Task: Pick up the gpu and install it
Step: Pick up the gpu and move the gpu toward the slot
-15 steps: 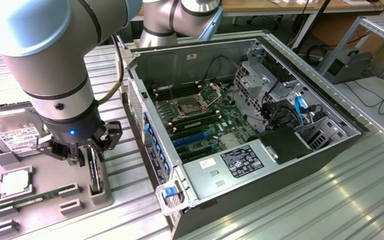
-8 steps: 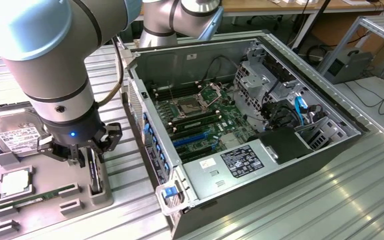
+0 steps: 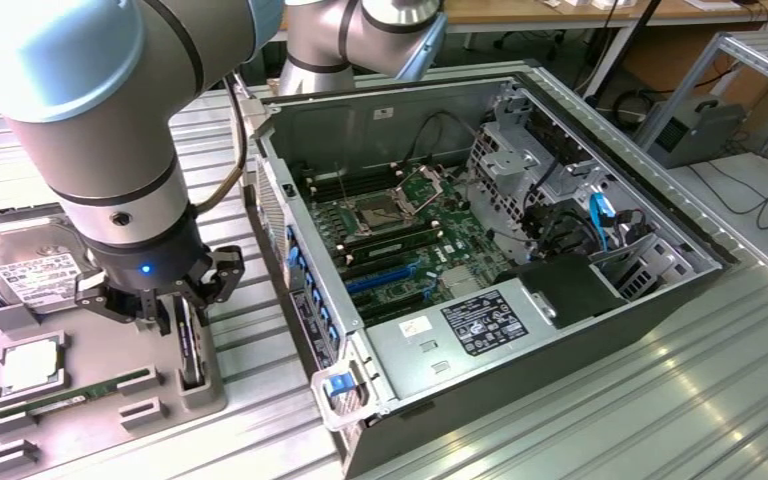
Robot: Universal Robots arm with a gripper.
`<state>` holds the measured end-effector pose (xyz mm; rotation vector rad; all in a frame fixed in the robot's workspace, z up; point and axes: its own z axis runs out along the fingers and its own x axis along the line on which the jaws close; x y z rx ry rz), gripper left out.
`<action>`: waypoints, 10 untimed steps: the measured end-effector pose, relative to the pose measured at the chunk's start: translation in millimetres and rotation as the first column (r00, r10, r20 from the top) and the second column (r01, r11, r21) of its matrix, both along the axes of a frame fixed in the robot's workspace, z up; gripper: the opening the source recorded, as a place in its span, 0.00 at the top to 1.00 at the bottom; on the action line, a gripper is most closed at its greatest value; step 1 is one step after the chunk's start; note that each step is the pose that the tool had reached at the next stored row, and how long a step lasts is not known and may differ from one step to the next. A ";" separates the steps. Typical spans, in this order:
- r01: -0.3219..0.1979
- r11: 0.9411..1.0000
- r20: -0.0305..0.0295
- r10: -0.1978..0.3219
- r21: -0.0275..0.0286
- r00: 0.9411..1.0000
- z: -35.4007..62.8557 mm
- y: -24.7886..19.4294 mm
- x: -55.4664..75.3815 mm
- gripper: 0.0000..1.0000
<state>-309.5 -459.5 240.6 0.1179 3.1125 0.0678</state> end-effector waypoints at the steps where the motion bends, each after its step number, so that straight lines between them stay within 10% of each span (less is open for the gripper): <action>1: 0.000 1.000 0.000 0.000 0.000 1.000 0.0 0.0 0.0 0.58; 10: 0.000 1.000 0.000 0.000 0.000 1.000 0.0 0.0 0.0 0.59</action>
